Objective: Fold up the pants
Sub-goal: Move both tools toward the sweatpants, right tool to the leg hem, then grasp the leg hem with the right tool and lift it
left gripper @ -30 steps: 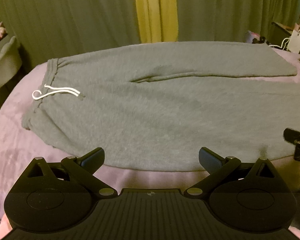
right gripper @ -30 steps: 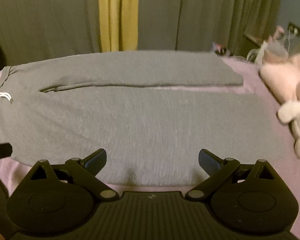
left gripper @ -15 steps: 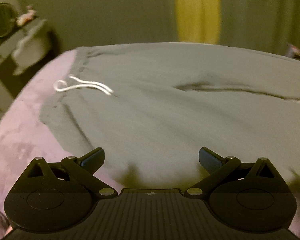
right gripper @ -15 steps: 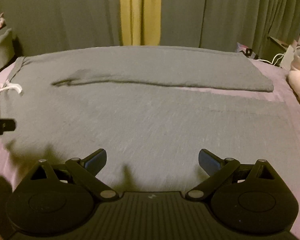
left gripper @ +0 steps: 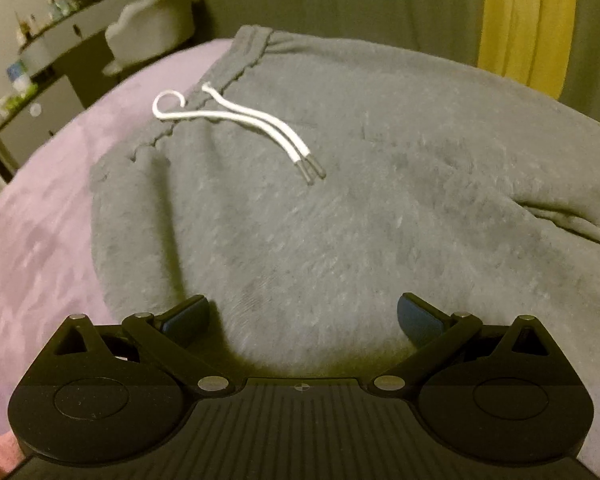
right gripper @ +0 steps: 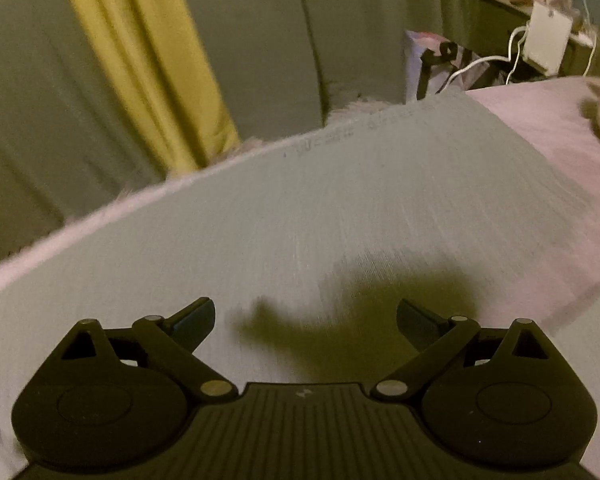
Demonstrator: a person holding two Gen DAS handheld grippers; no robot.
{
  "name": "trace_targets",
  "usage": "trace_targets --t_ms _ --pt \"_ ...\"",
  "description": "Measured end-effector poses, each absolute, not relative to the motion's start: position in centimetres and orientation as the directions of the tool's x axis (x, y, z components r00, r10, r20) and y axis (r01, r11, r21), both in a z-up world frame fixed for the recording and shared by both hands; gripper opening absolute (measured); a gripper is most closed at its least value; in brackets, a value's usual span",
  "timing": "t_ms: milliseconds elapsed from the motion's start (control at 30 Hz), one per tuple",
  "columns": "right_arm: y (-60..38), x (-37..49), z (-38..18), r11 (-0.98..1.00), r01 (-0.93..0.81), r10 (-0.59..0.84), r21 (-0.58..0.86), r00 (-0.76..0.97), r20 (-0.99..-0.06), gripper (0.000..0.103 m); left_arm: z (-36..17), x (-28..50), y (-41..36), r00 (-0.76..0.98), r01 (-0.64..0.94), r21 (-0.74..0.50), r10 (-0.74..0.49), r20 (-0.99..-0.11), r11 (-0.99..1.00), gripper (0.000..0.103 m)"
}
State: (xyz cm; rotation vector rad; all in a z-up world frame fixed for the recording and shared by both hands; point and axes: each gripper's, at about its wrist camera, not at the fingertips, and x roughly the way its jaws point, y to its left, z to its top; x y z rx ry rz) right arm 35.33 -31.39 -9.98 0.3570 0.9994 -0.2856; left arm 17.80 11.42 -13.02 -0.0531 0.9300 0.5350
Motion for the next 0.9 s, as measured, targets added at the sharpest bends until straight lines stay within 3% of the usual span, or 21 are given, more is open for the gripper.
trace_targets --t_ms 200,467,533,567,633,700,800,900 --pt "-32.5 45.0 -13.4 0.832 0.526 -0.130 0.176 0.493 -0.860 0.092 -13.8 18.2 9.8 0.509 -0.440 0.264 0.480 -0.714 0.858 0.103" --pt "-34.1 49.0 -15.9 0.748 0.636 -0.189 0.189 0.478 -0.858 0.091 -14.3 18.7 9.7 0.519 -0.459 0.262 0.496 -0.696 0.849 0.103" --pt "-34.0 49.3 -16.0 0.743 0.652 -0.220 0.150 0.449 -0.866 0.079 -14.5 18.6 9.1 0.527 -0.454 0.297 0.522 -0.671 0.840 0.103" --pt "-33.7 49.1 -15.9 0.742 0.663 -0.262 0.102 0.426 -0.866 0.056 -14.6 18.6 8.8 0.530 -0.450 0.312 0.532 -0.661 0.837 0.103" --pt "-34.0 47.9 -15.8 0.751 0.647 -0.246 0.128 0.456 -0.855 0.043 -14.7 18.7 8.4 0.533 -0.446 0.339 0.550 -0.643 0.828 0.103" --pt "-35.0 46.2 -15.6 0.747 0.636 -0.197 0.194 0.491 -0.849 0.006 -14.8 18.7 8.3 0.535 -0.443 0.347 0.554 -0.637 0.827 0.103" --pt "-37.1 41.9 -14.0 0.705 0.604 -0.084 0.371 0.591 -0.802 0.001 -14.6 18.7 8.6 0.535 -0.446 0.328 0.541 -0.649 0.833 0.103" --pt "-37.3 34.9 -11.9 0.732 0.513 -0.036 0.448 0.686 -0.726 0.001 -14.5 18.6 8.9 0.531 -0.447 0.318 0.534 -0.658 0.836 0.103"
